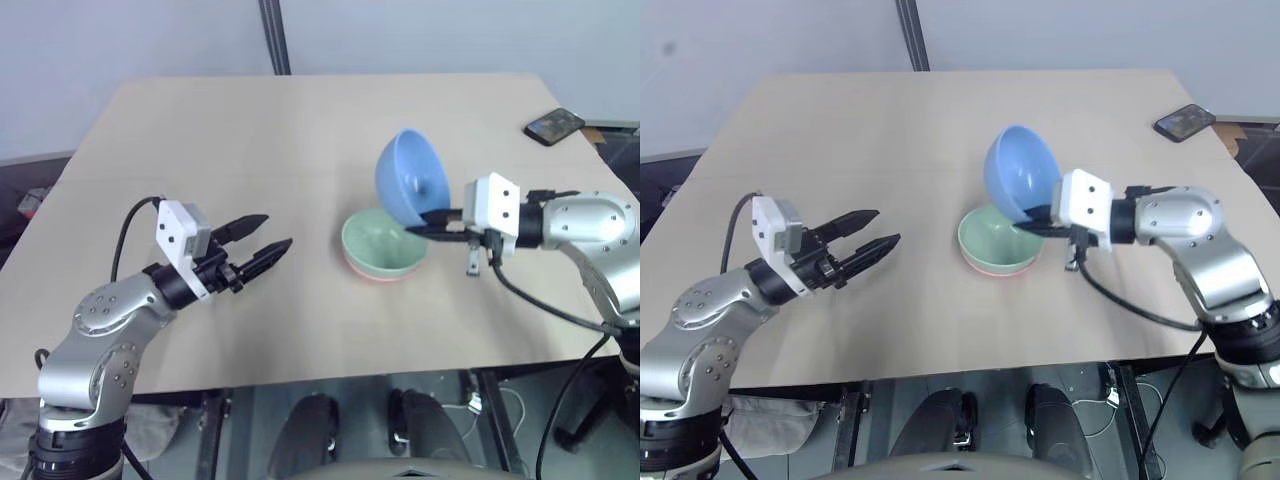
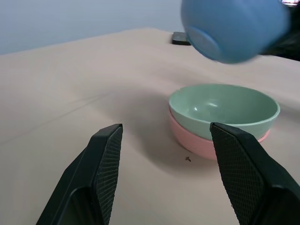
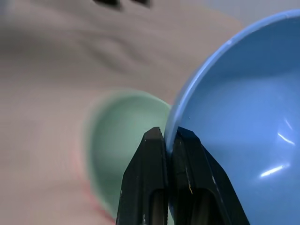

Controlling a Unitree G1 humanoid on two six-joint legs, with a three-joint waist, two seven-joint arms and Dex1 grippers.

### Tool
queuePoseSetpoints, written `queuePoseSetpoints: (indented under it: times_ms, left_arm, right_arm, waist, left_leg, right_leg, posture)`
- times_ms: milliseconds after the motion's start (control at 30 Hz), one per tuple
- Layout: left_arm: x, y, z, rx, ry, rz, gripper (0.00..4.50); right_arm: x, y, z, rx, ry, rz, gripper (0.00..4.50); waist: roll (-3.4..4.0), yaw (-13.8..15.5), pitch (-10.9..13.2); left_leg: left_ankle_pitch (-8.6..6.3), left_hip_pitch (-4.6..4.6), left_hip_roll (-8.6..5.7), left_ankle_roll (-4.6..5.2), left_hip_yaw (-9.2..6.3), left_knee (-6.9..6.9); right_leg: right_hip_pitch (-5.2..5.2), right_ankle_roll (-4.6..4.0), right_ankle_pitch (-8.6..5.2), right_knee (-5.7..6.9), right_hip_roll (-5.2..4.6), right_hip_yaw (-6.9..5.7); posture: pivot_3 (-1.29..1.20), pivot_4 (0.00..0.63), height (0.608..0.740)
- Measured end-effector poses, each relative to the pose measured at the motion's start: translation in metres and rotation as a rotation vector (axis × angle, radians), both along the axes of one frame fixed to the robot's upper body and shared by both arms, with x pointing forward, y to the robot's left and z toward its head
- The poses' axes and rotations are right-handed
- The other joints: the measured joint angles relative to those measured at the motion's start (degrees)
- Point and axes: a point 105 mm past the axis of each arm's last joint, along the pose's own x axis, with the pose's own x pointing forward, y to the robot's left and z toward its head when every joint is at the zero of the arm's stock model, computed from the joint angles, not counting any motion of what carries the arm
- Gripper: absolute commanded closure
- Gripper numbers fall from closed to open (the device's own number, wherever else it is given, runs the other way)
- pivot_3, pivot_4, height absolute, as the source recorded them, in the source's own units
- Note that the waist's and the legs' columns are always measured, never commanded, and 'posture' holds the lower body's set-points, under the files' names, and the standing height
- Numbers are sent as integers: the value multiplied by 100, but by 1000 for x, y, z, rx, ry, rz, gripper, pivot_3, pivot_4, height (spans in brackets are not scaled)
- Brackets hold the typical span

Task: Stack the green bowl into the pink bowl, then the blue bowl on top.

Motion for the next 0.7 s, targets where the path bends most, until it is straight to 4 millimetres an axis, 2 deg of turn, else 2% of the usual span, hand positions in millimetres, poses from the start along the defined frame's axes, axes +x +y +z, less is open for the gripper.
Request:
queuePoseSetpoints:
  times_ms: [33,67,133,200,233,333,467,567,633,700]
  left_arm:
    - [2,0,1,2,-6,0,1332]
    - [3,0,1,2,-5,-3,1332]
    - [6,0,1,6,-3,-5,1332]
    - [7,1,1,14,-2,-6,1332]
    - [7,1,1,17,-3,-8,1332]
    - [7,2,1,24,-6,-5,1332]
    - [5,3,-2,35,-23,16,1332]
    - [-7,5,-13,28,6,28,1332]
    - [-10,5,-14,32,8,24,1332]
    - [-32,11,-18,72,47,-13,1332]
  right_arm:
    - [-3,2,-5,-9,21,1,4392]
    - [-4,4,-13,-30,43,-4,3771]
    - [-1,6,-20,-34,64,-22,3105]
    - [3,6,-23,-32,79,-45,2050]
    - [4,6,-23,-33,82,-54,1703]
    - [6,4,-23,-26,87,-79,218]
    - [11,-1,-10,79,98,-134,103]
    - [2,-24,15,250,121,-198,103]
    - [0,-29,13,252,133,-208,103]
    - [-15,-65,-12,193,212,-299,103]
  waist:
    - [-2,9,-1]
    - [-2,10,-2]
    - [-2,13,-1]
    - [-2,12,-1]
    - [-2,13,-1]
    - [-2,12,-1]
    - [-3,13,-1]
    - [-5,19,0]
    - [-5,20,0]
    - [-17,45,-7]
  left_leg:
    - [0,3,0,-1,-2,3]
    - [1,6,1,0,-1,5]
    - [1,4,0,-1,1,7]
    - [14,-4,-1,-22,2,6]
    - [15,-8,-1,-23,3,6]
    - [14,-12,-1,-22,3,5]
    - [14,-13,-1,-21,4,4]
    - [6,-13,0,-8,0,4]
    - [0,-7,1,2,1,4]
    - [1,-7,1,-2,-6,0]
  right_leg:
    - [5,-1,0,0,1,-3]
    - [6,-1,0,2,1,-2]
    - [5,-1,0,3,5,-1]
    - [-1,8,5,2,10,0]
    - [-2,19,11,-1,12,0]
    - [-2,23,13,-8,14,0]
    - [-2,24,12,-9,13,1]
    - [-1,14,6,-10,8,-3]
    - [1,6,1,-7,8,-1]
    - [7,5,-1,-12,3,-10]
  posture:
    - [0,150,740]
    - [0,150,740]
    - [0,150,740]
    - [0,150,740]
    - [0,150,740]
    - [0,150,740]
    - [0,150,740]
    - [0,150,740]
    - [0,150,740]
    - [0,150,740]
